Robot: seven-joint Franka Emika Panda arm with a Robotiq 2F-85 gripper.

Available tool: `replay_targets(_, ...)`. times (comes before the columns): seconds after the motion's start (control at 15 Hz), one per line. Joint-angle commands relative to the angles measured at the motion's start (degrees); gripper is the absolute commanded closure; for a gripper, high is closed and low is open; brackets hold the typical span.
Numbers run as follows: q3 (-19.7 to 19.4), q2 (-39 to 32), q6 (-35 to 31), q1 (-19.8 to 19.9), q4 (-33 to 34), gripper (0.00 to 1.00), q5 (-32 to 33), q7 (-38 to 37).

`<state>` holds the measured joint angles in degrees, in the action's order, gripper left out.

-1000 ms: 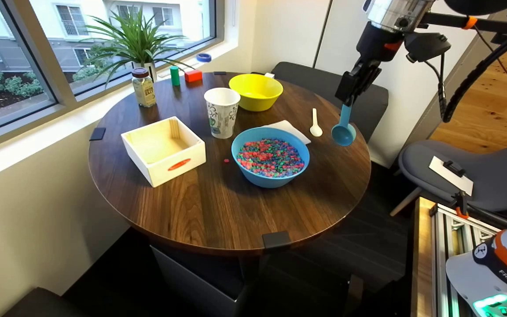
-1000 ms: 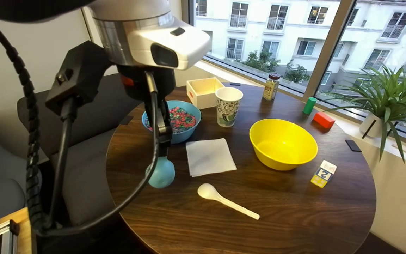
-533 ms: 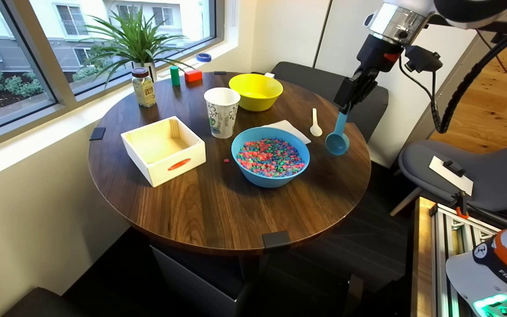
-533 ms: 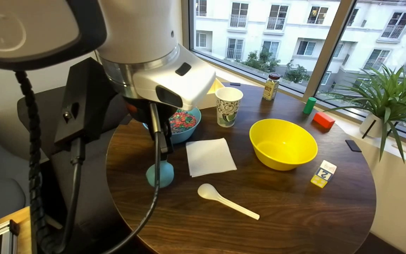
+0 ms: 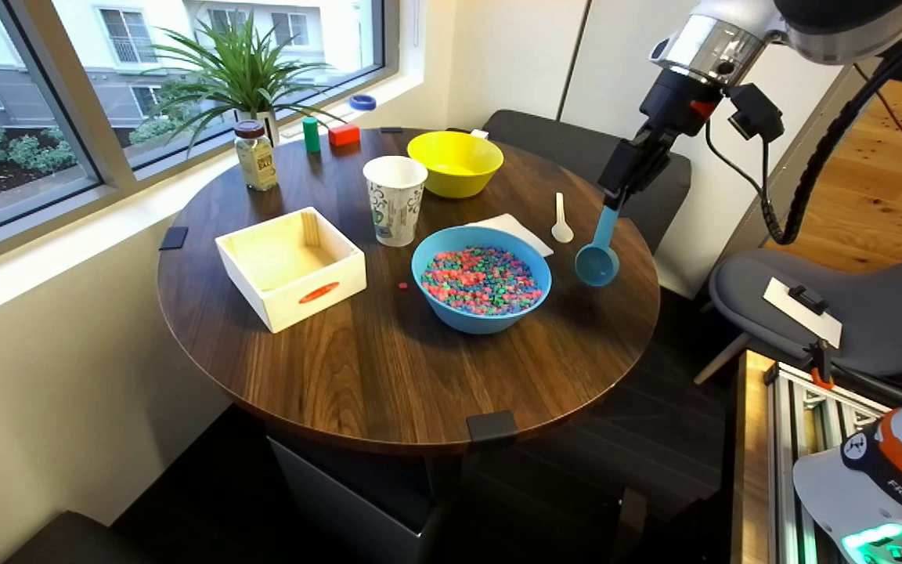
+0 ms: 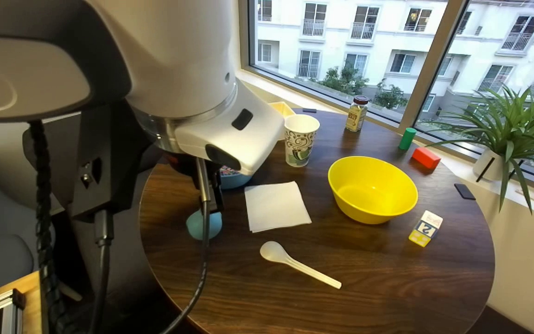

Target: Turn the blue ladle over

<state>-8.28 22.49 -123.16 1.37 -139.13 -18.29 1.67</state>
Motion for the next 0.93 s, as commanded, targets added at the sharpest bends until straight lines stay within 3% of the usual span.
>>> replay_targets(0.0, -1.5, 1.84, -2.32, -0.37, -3.0, 0.97, -4.97, 5.58)
replay_targets(0.47, -4.81, 3.06, -3.06, -0.76, -5.64, 0.97, -13.67, 15.08)
replay_targets(0.87, -5.57, 2.23, -3.7, -0.12, -6.66, 0.97, -16.08, 17.62)
